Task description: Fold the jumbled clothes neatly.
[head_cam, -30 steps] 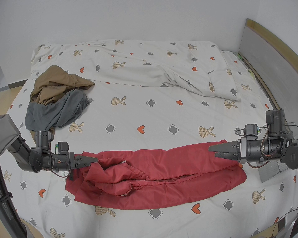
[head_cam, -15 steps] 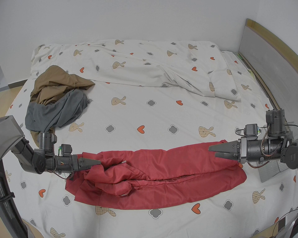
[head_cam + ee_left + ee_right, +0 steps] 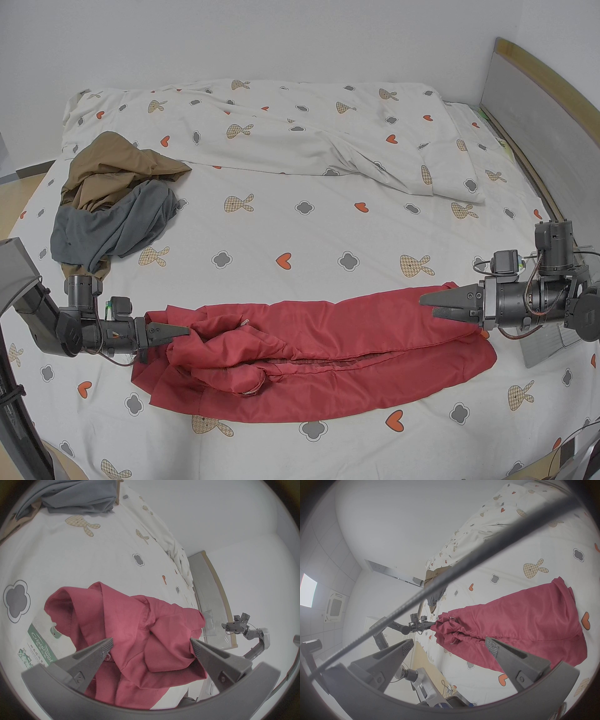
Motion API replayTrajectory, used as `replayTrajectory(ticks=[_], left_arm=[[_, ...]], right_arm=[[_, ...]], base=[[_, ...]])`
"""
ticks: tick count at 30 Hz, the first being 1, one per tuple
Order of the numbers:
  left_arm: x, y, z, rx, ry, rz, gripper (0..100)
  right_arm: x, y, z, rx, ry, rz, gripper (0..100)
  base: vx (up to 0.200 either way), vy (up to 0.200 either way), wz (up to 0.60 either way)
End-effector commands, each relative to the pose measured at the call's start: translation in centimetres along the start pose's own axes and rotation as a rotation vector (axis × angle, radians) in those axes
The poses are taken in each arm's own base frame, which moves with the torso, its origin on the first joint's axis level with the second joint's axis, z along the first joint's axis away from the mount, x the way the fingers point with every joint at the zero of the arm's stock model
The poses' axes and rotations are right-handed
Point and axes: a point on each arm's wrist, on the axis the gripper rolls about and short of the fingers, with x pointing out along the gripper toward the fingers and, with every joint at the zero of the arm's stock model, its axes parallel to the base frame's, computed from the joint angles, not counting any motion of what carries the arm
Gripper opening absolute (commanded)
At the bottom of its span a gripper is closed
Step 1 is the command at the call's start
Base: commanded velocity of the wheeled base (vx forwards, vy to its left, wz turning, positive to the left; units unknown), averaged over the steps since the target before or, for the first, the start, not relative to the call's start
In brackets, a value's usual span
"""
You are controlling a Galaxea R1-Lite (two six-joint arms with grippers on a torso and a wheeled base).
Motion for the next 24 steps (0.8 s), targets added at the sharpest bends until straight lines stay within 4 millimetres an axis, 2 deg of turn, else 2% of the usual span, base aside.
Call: replayTrajectory(ticks=[1,3,4,5,6,9,10,11,12,14,21,24], left_arm=[[-0.7,-0.6,-0.6,0.023,-0.018,0.000,100],[-1.0,-1.2,-0.4,0.053,-0.036,-0.005,100],[-1.5,-3.1,0.1,0.120,-0.070,-0.022,100],[-1.6,-3.6,0.3,0.136,-0.078,-0.027,100],[-2.1,-5.2,0.9,0.186,-0.105,-0.043,100],[-2.9,-8.4,1.9,0.266,-0.151,-0.053,100],[-2.8,-8.6,1.9,0.272,-0.152,-0.056,100],[-2.8,-10.5,2.2,0.319,-0.161,-0.083,100],[-2.7,-10.8,2.2,0.326,-0.161,-0.090,100],[-1.9,-12.7,2.1,0.350,-0.142,-0.144,100],[1.6,-14.6,1.2,0.353,-0.049,-0.236,100],[3.5,-13.3,0.3,0.314,0.009,-0.227,100]], right_arm=[[0.2,-0.2,0.0,0.006,0.006,-0.003,100],[0.2,-0.3,-0.1,0.008,0.008,-0.003,100],[0.3,-0.3,-0.1,0.009,0.008,-0.004,100],[0.3,-0.3,-0.1,0.008,0.009,-0.003,100],[0.3,-0.3,-0.1,0.008,0.009,-0.003,100],[0.3,-0.3,-0.1,0.009,0.008,-0.004,100],[0.3,-0.3,-0.1,0.008,0.009,-0.003,100],[0.3,-0.3,-0.1,0.008,0.008,-0.004,100],[0.3,-0.3,-0.1,0.008,0.011,-0.003,100],[0.3,-0.3,-0.1,0.008,0.011,-0.003,100],[0.3,-0.3,-0.1,0.007,0.010,-0.004,100],[0.3,-0.3,-0.1,0.010,0.010,-0.004,100]], base=[[0.000,0.000,0.00],[0.000,0.000,0.00],[0.000,0.000,0.00],[0.000,0.000,0.00],[0.000,0.000,0.00],[0.000,0.000,0.00],[0.000,0.000,0.00],[0.000,0.000,0.00],[0.000,0.000,0.00],[0.000,0.000,0.00],[0.000,0.000,0.00],[0.000,0.000,0.00]])
